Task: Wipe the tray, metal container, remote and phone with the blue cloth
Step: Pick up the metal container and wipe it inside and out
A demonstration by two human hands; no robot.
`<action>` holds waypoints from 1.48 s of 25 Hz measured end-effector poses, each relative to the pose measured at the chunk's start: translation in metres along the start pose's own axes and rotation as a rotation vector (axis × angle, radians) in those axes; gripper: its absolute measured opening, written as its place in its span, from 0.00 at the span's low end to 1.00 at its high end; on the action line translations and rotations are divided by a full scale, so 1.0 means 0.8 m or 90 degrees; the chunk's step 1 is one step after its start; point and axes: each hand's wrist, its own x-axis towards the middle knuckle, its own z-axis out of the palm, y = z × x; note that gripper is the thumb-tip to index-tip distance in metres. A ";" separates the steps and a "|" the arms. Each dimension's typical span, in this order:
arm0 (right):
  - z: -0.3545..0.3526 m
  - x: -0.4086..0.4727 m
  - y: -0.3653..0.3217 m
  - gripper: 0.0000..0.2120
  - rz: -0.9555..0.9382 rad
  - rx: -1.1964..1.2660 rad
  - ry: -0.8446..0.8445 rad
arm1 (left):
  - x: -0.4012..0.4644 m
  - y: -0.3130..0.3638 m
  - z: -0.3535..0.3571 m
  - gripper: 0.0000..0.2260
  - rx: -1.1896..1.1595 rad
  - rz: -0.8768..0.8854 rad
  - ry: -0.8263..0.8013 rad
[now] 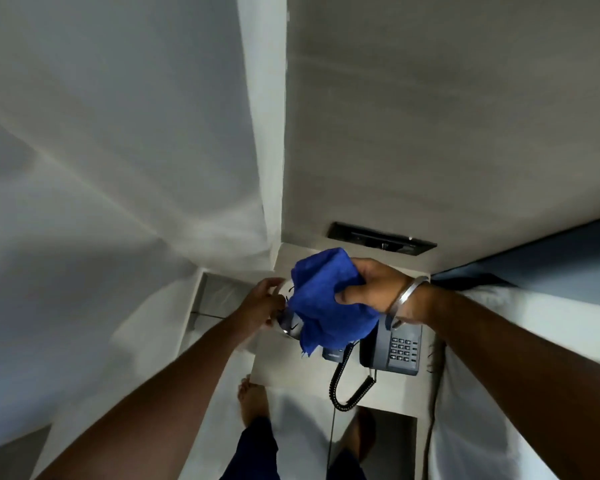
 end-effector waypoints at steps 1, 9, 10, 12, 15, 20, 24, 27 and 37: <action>-0.007 -0.021 -0.034 0.13 -0.020 0.002 -0.018 | -0.041 0.029 0.000 0.17 -0.120 0.036 -0.058; -0.025 -0.203 -0.287 0.29 -0.398 -0.633 0.268 | -0.295 0.210 0.027 0.25 -0.655 0.244 -0.275; -0.019 -0.225 -0.306 0.35 -0.442 -0.756 0.350 | -0.316 0.226 0.036 0.24 -0.684 0.267 -0.290; -0.004 -0.264 -0.330 0.38 -0.503 -0.856 0.446 | -0.350 0.250 0.052 0.24 -0.731 0.290 -0.316; 0.006 -0.299 -0.335 0.23 -0.557 -0.820 0.447 | -0.381 0.275 0.066 0.25 -0.712 0.360 -0.379; -0.001 -0.322 -0.328 0.28 -0.441 -0.806 0.371 | -0.412 0.296 0.077 0.28 -0.638 0.388 -0.380; -0.001 -0.321 -0.331 0.13 -0.510 -0.707 0.258 | -0.412 0.298 0.091 0.26 -0.617 0.402 -0.308; -0.014 -0.330 -0.319 0.14 -0.649 -0.650 0.039 | -0.414 0.298 0.096 0.25 -0.615 0.435 -0.317; -0.016 -0.341 -0.315 0.07 -0.668 -0.746 0.178 | -0.425 0.317 0.104 0.25 -0.558 0.403 -0.364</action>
